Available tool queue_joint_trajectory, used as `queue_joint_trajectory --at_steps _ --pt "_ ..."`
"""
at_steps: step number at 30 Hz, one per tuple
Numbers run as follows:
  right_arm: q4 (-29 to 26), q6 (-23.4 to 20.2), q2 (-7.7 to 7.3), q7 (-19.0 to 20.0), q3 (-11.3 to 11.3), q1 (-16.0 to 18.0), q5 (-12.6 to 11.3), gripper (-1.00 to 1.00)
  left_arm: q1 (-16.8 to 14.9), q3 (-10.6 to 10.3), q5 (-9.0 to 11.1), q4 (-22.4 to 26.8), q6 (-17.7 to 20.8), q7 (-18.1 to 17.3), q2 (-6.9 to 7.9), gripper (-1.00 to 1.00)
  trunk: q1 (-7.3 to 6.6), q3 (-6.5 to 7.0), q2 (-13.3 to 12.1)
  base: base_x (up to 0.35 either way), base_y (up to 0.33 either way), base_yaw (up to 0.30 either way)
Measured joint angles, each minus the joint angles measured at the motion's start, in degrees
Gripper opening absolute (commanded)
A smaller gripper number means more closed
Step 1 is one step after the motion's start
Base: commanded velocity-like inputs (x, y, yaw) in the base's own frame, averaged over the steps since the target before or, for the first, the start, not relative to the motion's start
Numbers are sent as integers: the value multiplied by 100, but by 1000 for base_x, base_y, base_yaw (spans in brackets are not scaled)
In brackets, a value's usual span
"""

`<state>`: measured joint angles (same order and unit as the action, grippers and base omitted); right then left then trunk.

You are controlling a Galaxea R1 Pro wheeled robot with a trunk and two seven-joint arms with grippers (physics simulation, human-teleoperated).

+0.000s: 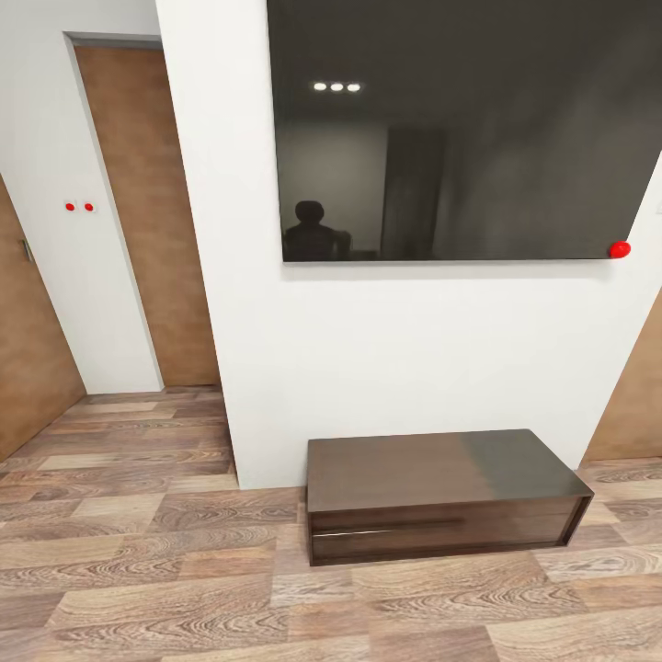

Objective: In the bedroom, move the book from the bed onto either nightstand, and place the two sandals side by side next to the bed.

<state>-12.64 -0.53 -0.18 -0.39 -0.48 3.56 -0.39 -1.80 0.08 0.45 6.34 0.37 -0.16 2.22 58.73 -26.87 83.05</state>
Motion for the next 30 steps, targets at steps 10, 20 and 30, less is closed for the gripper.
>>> queue_joint_trajectory --at_steps 10,20,30 --pt "-21 -21 -4 -1 1 541 0 100 -165 0 6 324 -24 -23 -21 100 0 1 0 0 0 0" --pt "-260 -442 5 1 1 1588 0 100 -497 0 159 2502 850 -45 -47 100 0 1 0 0 0 0" --pt "-2540 -1899 16 9 36 1748 21 100 -526 -19 235 5020 2633 -43 -142 100 -1 1 0 0 0 -3"
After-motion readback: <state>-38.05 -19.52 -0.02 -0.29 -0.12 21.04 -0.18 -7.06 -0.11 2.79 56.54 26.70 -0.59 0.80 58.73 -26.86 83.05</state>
